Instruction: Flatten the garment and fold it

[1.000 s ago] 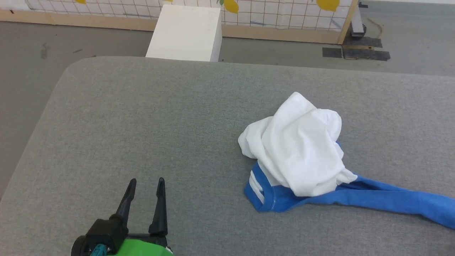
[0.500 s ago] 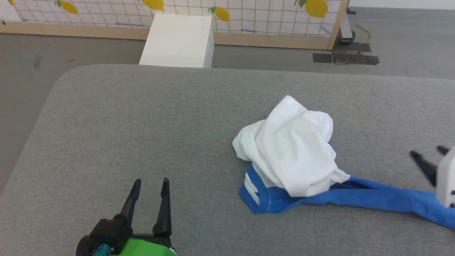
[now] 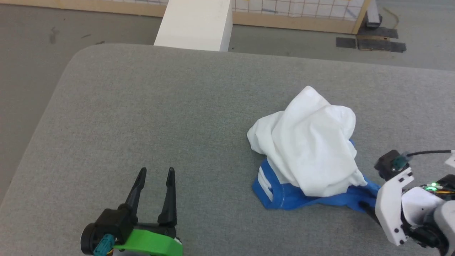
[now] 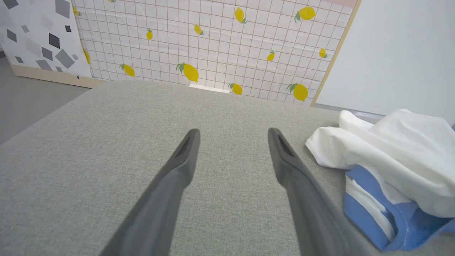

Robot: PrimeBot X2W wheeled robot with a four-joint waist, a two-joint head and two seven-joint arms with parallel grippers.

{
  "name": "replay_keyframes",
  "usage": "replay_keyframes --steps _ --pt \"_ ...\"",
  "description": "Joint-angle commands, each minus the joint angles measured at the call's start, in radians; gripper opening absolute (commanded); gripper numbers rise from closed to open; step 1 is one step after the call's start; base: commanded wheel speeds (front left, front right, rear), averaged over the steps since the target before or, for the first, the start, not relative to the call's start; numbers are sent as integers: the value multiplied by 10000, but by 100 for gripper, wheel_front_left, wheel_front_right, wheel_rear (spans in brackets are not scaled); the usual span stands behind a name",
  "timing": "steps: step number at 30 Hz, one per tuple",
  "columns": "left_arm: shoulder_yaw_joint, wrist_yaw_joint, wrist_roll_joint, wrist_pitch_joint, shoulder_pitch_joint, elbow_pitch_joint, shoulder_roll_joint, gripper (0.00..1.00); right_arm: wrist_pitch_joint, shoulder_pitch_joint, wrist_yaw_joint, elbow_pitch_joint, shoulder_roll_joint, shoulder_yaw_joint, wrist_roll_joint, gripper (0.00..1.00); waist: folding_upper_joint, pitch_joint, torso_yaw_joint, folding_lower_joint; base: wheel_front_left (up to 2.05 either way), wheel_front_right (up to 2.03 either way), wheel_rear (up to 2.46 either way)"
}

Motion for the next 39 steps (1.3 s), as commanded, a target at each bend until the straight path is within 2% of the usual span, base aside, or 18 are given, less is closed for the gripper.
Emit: replay_keyframes --steps 1,2,3,4,9,13,17,20,25,28,31,32,33,34,35,39 --pt "-33 19 -68 -38 -185 6 -26 100 -271 -275 -15 305 75 221 37 83 -1 239 193 0 0 0 0" --pt "-67 37 -73 -38 -235 3 -26 100 -519 -450 -15 563 90 472 49 25 -1 283 215 0 0 0 0" --pt "-86 52 -74 -38 -264 8 -26 100 -702 -603 -15 721 91 673 86 25 -1 302 217 0 0 0 0" --pt "-91 76 -76 -38 -291 10 -26 100 -919 -823 -15 867 83 867 175 0 -1 323 193 0 0 0 0" --pt "-12 149 -95 -38 -285 35 -26 100 -1935 -2053 -15 887 -106 1102 653 0 -1 198 -141 0 0 0 0" --pt "19 160 -129 -38 -214 47 -26 100 -2448 -2803 -15 816 -469 479 1045 0 -1 5 -430 0 0 0 0" --pt "17 135 -138 -38 -175 63 -26 100 -2405 -2811 -15 975 -1135 -319 1163 0 -1 -98 -560 0 0 0 0" --pt "28 89 -139 -38 -142 71 -26 100 -2262 -2188 -15 1347 -1779 -1089 1313 0 -1 -127 -573 0 0 0 0" --pt "-44 -2 -125 -38 -36 117 -26 100 -2328 -536 -15 2358 -2330 -2323 1153 0 -1 -87 -427 0 0 0 0" --pt "-10 -52 -71 -38 54 179 -26 100 -2467 660 -15 3065 -2292 -2857 870 0 -1 -84 -329 0 0 0 0" --pt "62 -114 -14 -38 121 247 -26 100 -2689 1370 -15 3455 -1785 -3154 844 0 -1 -126 -304 0 0 0 0" --pt "95 -134 0 -38 148 266 -26 100 -2824 1511 -15 3537 -1555 -3223 809 4 -1 -154 -317 0 0 0 0" --pt "121 -156 29 -38 176 292 -26 100 -2961 1584 -15 3574 -1356 -3240 749 38 -1 -183 -340 0 0 0 0" --pt "140 -177 53 -38 196 310 -26 100 -3085 1598 -15 3584 -1196 -3253 701 49 -1 -210 -366 0 0 0 0" --pt "153 -206 75 -38 214 327 -26 100 -3222 1586 -15 3582 -1028 -3260 632 100 -1 -244 -400 0 0 0 0" --pt "206 -270 93 -38 253 381 -26 100 -3319 1361 -15 3240 -732 -3133 520 100 -1 -421 -561 0 0 0 0"
